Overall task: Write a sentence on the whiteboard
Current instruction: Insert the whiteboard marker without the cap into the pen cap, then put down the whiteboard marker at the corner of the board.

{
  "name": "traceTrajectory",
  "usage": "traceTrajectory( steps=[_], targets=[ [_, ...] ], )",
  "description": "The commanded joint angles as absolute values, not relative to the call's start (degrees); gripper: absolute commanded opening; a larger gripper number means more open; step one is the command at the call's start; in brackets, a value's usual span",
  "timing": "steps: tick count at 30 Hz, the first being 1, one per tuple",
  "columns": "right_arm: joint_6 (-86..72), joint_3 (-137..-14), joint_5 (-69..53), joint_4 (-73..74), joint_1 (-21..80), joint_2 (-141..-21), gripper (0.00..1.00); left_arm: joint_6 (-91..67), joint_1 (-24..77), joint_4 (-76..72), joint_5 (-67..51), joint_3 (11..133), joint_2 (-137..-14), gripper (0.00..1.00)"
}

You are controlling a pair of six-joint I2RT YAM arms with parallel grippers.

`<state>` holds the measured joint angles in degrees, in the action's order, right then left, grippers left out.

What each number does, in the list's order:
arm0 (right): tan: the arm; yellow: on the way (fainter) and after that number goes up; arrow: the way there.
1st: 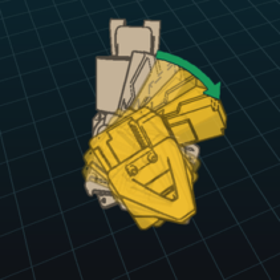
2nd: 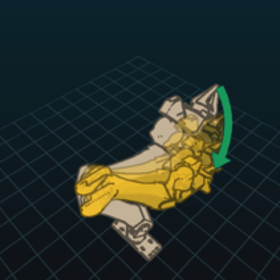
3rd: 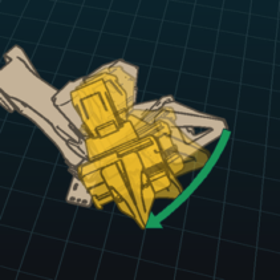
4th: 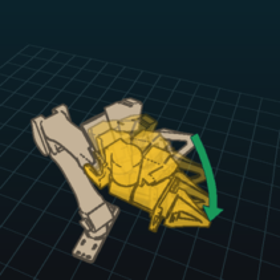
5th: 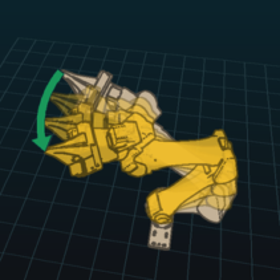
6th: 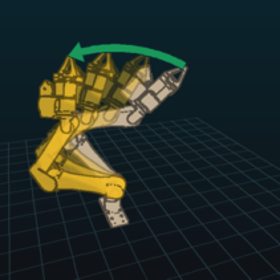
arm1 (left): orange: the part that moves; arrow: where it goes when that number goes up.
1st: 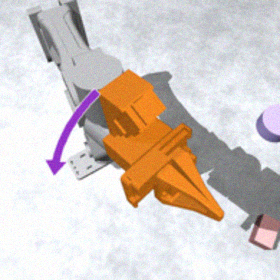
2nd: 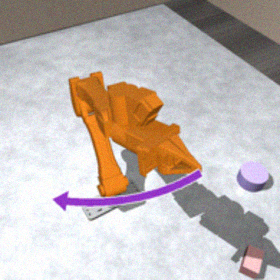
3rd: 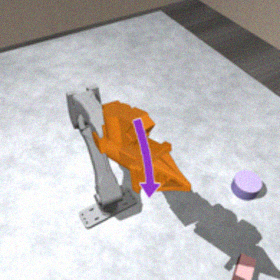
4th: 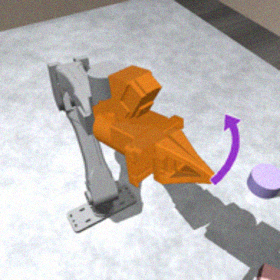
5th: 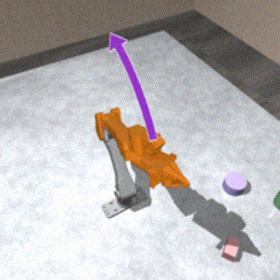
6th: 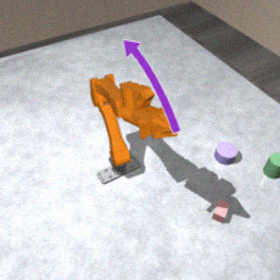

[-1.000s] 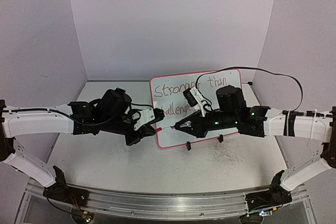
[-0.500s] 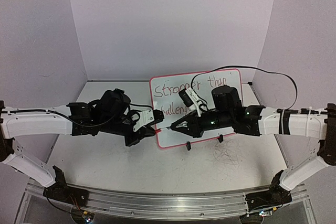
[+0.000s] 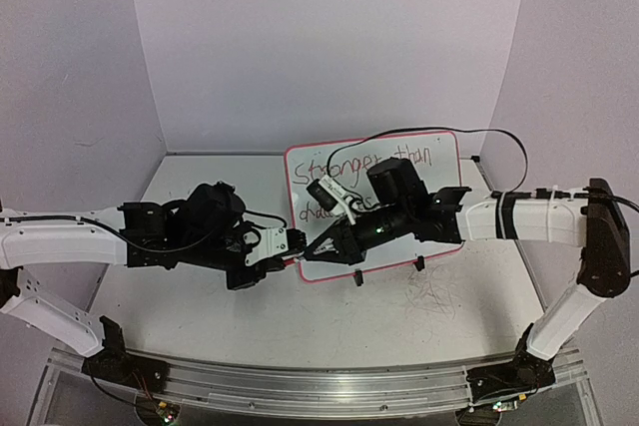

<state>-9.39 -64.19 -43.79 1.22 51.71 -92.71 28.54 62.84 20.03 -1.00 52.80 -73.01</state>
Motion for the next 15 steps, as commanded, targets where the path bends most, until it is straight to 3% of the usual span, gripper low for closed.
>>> traceTrajectory(
  steps=[1,6,13,15],
  targets=[
    [-11.87,-68.77,-43.34,-3.07,58.11,-100.32,0.0,28.93,65.16,7.73,-1.31,53.65,-69.58,0.0],
    [-22.42,-66.19,-43.09,-19.14,60.87,-104.98,0.0,29.01,65.29,4.77,0.09,51.07,-66.48,0.0],
    [-21.98,-61.25,-34.27,-20.7,60.69,-100.3,0.0,29.07,65.3,6.71,0.36,49.82,-65.09,0.0],
    [-20.18,-59.32,-32.15,-20.66,60.66,-100.26,0.0,27.58,65.3,10.48,0.95,52.05,-65.2,0.09]
  ],
)
